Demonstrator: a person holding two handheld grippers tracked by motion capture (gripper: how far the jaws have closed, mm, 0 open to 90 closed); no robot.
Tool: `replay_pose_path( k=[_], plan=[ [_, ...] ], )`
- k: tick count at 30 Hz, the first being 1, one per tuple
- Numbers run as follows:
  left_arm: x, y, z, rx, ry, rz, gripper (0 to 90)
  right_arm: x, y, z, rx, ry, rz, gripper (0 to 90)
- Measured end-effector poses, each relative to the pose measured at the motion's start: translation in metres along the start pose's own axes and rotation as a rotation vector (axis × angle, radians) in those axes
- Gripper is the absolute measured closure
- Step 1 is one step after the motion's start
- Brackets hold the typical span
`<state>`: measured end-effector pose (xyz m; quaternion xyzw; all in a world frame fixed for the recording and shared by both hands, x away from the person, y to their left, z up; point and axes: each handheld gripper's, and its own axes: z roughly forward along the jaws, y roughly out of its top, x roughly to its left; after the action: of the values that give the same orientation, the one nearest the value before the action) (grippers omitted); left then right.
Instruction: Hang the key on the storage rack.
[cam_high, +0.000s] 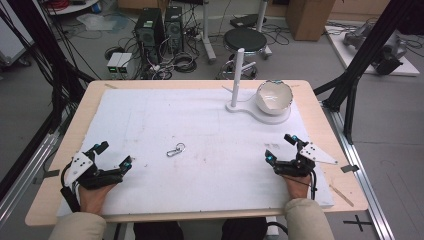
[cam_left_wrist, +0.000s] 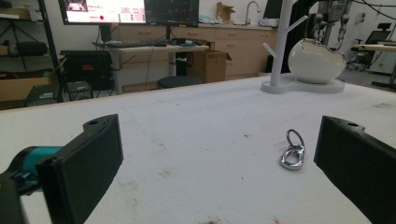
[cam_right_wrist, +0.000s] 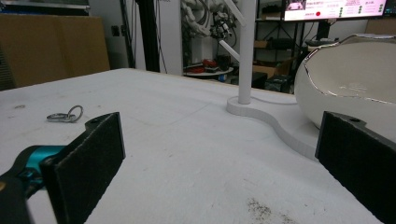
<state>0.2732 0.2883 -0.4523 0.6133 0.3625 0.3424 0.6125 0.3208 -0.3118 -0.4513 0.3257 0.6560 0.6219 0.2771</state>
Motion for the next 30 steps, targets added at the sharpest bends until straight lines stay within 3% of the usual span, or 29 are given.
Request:
replay_pose_path(
  k=[15, 20, 28, 29, 30],
  plan=[
    [0.0, 0.0, 0.0, -0.002, 0.007, -0.007, 1.7, 0.0, 0.0, 0.0, -0.012, -0.002, -0.009, 0.5],
    [0.005, 0.005, 0.005, 0.052, -0.027, -0.006, 1.7, 0.0, 0.0, 0.0, -0.013, -0.001, -0.006, 0.5],
    [0.014, 0.052, 0.03, 0.112, -0.143, 0.053, 1.7, 0.0, 0.0, 0.0, -0.012, -0.002, -0.01, 0.5],
    [0.014, 0.059, 0.034, 0.117, -0.156, 0.069, 1.7, 0.0, 0.0, 0.0, -0.01, -0.005, -0.009, 0.5],
    [0.014, 0.072, 0.044, 0.138, -0.185, 0.116, 1.7, 0.0, 0.0, 0.0, -0.007, -0.005, -0.007, 0.5]
  ],
)
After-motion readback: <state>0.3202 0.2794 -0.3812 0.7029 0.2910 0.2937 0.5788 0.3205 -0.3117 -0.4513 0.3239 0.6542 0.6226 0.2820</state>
